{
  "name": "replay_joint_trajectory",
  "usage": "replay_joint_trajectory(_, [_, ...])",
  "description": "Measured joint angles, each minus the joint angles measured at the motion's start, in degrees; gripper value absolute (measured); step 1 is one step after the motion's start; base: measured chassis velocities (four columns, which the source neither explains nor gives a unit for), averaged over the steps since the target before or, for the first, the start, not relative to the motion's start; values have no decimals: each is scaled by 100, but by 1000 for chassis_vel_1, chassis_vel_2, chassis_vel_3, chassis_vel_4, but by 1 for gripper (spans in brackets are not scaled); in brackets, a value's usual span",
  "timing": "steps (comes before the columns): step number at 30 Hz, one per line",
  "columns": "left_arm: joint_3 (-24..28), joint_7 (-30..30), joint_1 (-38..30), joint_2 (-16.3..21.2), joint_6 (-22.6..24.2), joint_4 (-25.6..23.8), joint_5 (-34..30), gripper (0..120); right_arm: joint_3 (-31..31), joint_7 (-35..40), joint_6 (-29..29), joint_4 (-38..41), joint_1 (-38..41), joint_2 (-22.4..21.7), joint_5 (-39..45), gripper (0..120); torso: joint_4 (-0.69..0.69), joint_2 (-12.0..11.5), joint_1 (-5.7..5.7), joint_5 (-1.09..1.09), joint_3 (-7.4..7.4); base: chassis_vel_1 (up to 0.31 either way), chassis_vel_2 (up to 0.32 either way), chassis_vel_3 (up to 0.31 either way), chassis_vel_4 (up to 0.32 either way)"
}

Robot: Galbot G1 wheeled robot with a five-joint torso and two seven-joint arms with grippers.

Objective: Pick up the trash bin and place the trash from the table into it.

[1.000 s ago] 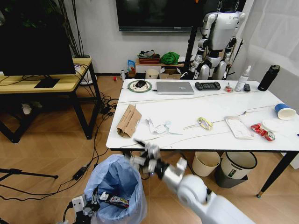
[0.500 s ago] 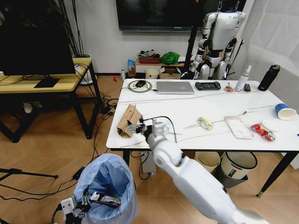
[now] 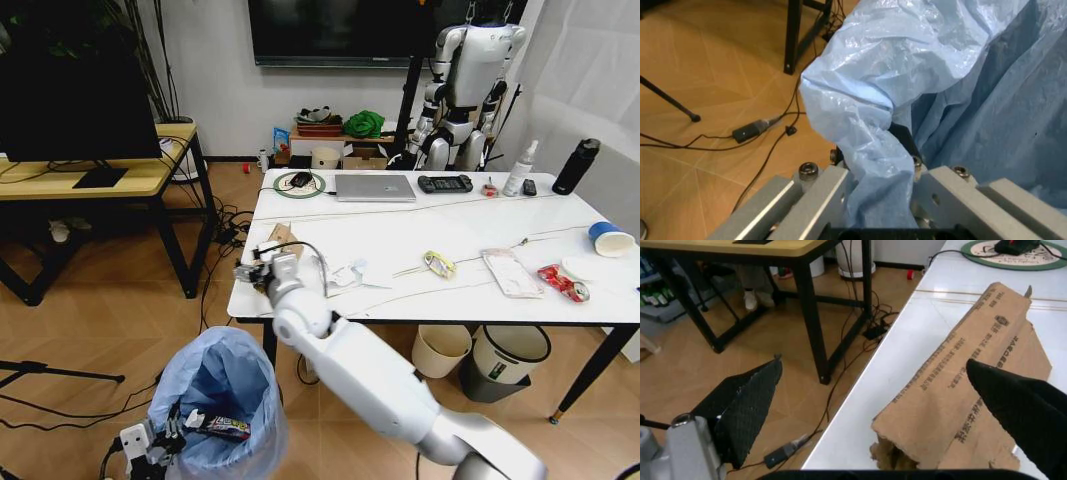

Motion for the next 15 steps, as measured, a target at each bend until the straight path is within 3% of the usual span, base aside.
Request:
replay_joint_trajectory(11, [13, 5, 0, 21, -5, -40, -25, 0, 69, 135, -131, -209, -126, -255, -423, 100, -2, 0, 0, 1, 0, 0, 0, 0, 0])
replay_joint_trajectory(15, [17, 6, 1, 30, -5, -49, -33, 0, 108, 117, -131, -176, -157, -364, -317, 87, -2, 0, 0, 1, 0, 0, 0, 0, 0])
